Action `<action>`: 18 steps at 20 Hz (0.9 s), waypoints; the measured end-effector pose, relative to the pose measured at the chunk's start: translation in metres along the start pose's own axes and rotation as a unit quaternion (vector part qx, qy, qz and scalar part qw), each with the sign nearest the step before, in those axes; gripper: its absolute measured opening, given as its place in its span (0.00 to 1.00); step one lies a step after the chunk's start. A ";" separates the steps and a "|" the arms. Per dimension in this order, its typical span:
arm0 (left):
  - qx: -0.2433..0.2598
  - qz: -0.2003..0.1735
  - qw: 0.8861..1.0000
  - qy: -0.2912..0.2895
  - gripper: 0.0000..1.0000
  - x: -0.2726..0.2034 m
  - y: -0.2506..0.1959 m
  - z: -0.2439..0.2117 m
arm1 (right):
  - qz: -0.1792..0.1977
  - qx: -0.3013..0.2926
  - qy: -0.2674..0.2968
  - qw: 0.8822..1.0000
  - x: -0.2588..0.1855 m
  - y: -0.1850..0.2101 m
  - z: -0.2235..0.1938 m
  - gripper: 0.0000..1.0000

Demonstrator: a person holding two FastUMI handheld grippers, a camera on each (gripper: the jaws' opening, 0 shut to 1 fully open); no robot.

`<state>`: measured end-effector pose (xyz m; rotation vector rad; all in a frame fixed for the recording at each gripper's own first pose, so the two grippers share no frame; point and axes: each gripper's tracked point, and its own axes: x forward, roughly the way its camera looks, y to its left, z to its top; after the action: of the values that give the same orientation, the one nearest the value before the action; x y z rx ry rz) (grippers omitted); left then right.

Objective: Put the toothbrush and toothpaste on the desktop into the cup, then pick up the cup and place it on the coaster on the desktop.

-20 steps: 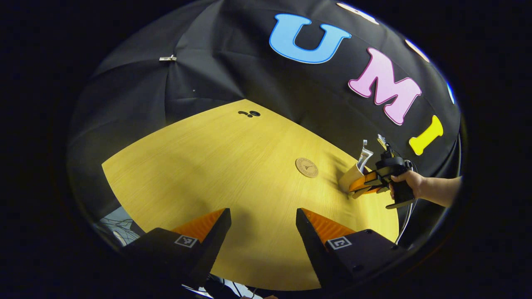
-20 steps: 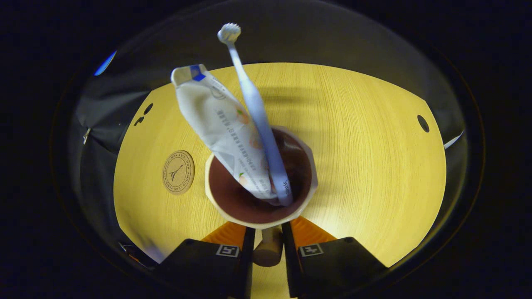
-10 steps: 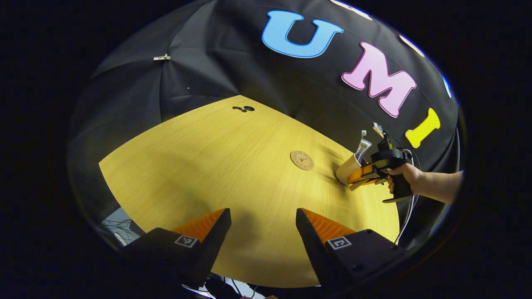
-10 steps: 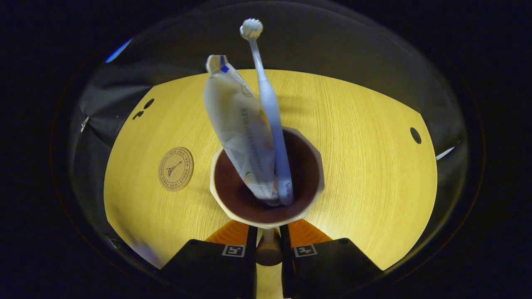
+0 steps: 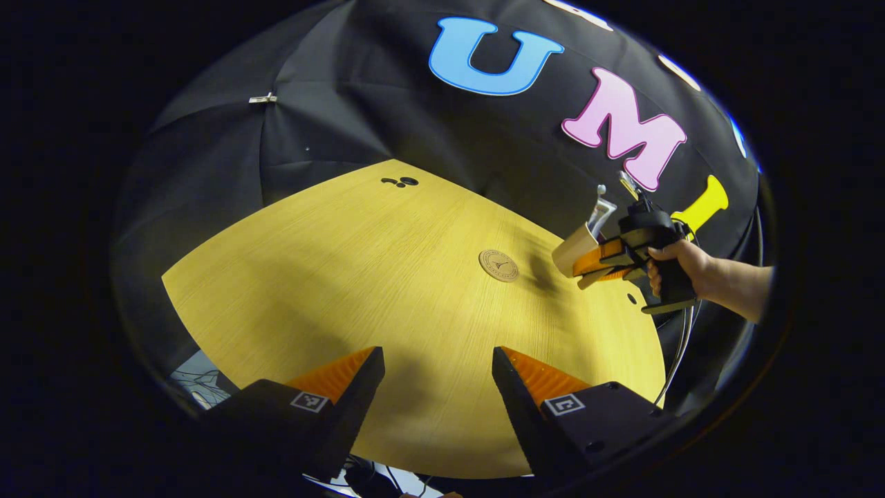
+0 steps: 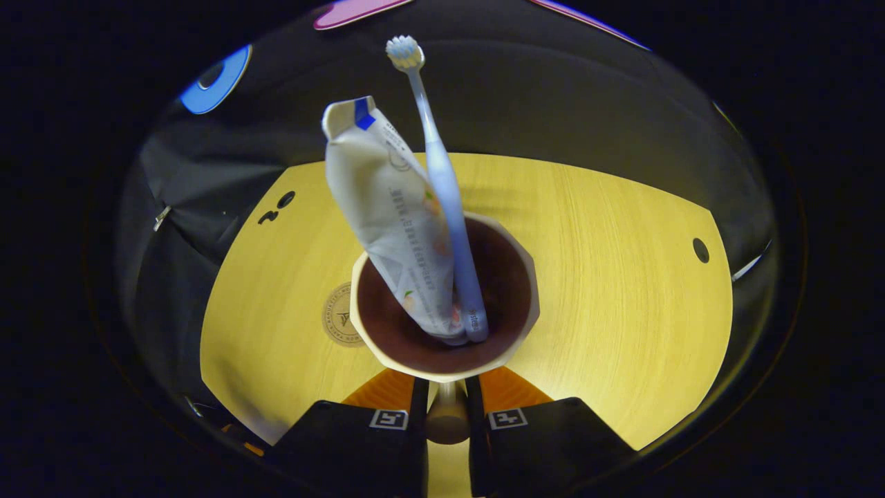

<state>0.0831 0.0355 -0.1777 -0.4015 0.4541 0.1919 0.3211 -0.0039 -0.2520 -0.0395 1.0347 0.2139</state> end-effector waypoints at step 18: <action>-0.041 0.054 0.998 -0.003 0.97 -0.040 0.061 -0.015 | 0.013 -0.074 0.067 0.995 0.019 0.024 -0.009 0.27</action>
<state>0.0254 0.0806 -0.1914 -0.4562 0.4625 0.3169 0.3183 0.0210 -0.2710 -0.1773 1.1517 0.3157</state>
